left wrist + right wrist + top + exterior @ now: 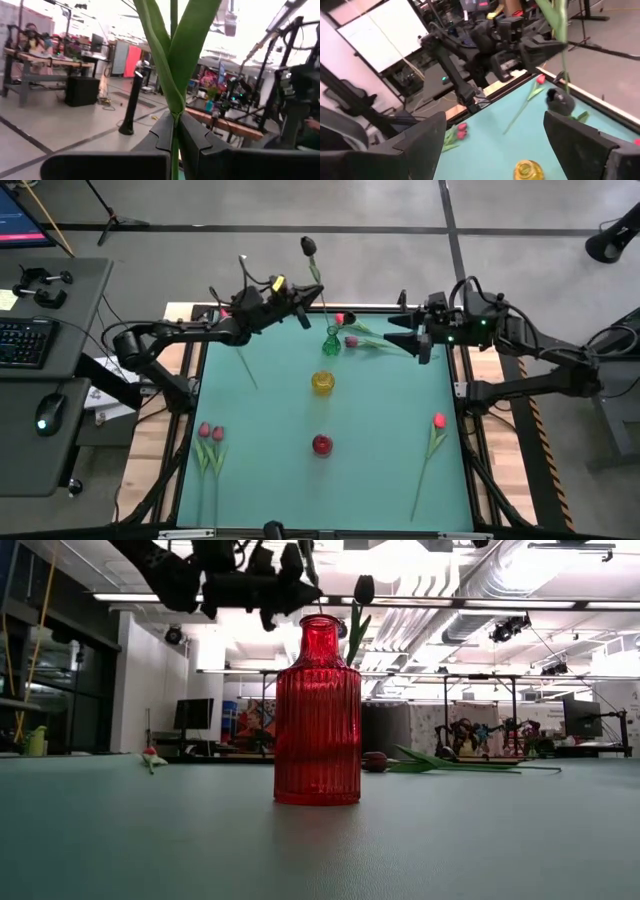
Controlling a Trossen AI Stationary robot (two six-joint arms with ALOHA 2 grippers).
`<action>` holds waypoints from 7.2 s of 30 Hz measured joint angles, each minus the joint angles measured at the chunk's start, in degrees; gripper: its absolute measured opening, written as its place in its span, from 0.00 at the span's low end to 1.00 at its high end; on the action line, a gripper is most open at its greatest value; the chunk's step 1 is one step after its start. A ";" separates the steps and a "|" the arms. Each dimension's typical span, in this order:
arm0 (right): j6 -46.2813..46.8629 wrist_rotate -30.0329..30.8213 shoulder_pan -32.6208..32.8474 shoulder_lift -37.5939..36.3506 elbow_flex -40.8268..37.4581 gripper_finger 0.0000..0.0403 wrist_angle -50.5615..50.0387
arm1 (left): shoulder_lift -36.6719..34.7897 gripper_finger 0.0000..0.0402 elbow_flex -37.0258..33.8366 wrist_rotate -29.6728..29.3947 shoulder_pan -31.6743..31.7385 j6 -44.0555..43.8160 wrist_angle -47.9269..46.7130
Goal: Sort flowers into vase by color
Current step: Put the black flower into the green flower vase, then put the top left pink flower into the red flower vase
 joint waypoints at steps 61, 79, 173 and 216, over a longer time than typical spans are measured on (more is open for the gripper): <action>-2.20 -2.18 2.40 -0.04 0.00 0.81 3.64 | 4.74 0.03 0.04 -5.11 -4.62 10.89 0.59; -2.19 -2.18 2.39 -0.09 0.00 0.81 7.72 | 0.10 0.50 0.07 -3.98 -4.26 10.48 -14.19; 2.35 -7.98 8.81 5.73 -0.02 0.81 -5.42 | -34.31 0.56 0.04 -8.58 -16.26 1.31 -44.40; 11.32 10.66 8.72 5.70 -0.02 0.81 -16.50 | -2.64 0.56 0.00 -26.34 11.79 -38.53 -98.41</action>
